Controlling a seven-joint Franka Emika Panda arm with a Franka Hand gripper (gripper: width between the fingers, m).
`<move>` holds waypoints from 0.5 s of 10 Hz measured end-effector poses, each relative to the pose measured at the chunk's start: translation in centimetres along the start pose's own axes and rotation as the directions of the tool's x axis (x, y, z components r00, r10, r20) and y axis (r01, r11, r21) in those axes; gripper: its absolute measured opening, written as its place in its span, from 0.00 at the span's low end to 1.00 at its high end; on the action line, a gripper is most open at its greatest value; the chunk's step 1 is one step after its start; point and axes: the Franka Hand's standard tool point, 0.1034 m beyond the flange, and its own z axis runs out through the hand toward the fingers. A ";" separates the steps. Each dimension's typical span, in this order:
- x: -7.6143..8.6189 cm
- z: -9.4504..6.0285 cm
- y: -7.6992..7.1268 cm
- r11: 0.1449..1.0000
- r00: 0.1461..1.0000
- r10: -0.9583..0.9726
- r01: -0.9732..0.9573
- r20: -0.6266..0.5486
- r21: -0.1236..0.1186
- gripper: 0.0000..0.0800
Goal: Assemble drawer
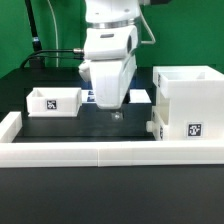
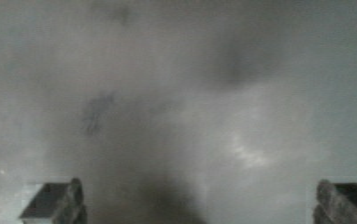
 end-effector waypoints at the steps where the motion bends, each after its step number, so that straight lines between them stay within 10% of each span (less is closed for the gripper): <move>1: -1.2 -0.6 -0.9 1.000 1.000 0.014 -0.014 0.007 0.000 0.81; 5: -6.4 -3.5 -4.4 0.998 0.998 0.064 -0.063 0.026 -0.014 0.81</move>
Offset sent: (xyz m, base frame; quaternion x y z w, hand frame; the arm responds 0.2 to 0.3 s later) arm -0.0460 -0.0361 0.0322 -0.0204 -0.0003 -0.0038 0.9998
